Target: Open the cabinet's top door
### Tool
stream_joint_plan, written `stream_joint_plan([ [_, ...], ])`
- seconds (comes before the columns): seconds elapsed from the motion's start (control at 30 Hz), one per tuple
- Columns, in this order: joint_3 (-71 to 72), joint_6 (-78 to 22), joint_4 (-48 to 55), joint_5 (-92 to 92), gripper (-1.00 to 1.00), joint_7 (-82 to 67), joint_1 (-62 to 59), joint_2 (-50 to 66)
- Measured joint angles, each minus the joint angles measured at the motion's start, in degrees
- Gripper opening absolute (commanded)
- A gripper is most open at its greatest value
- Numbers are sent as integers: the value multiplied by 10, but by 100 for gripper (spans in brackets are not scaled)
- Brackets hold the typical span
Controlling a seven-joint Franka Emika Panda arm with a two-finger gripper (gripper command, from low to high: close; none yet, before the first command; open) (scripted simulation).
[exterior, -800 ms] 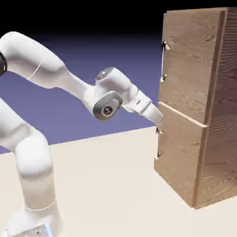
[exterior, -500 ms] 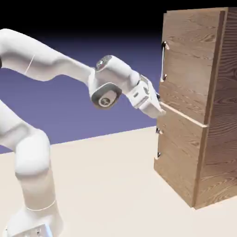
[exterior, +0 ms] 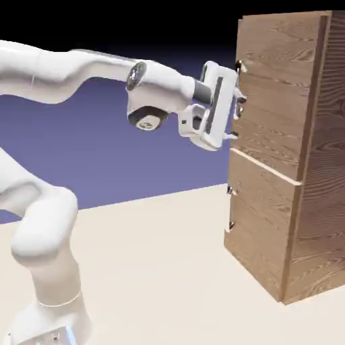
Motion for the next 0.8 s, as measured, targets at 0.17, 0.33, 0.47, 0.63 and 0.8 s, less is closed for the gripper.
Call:
stream_joint_plan([
  [0.17, 46, 1, 29, 125, 0, 57, -42, -14],
  [0.33, 92, 2, 57, 249, 0, 114, -83, -29],
  [0.47, 129, 3, 80, 349, 0, 159, -116, -40],
  [0.63, 175, 5, 109, 474, 0, 216, -158, -54],
  [0.8, 221, 6, 138, 598, 0, 273, -199, -69],
])
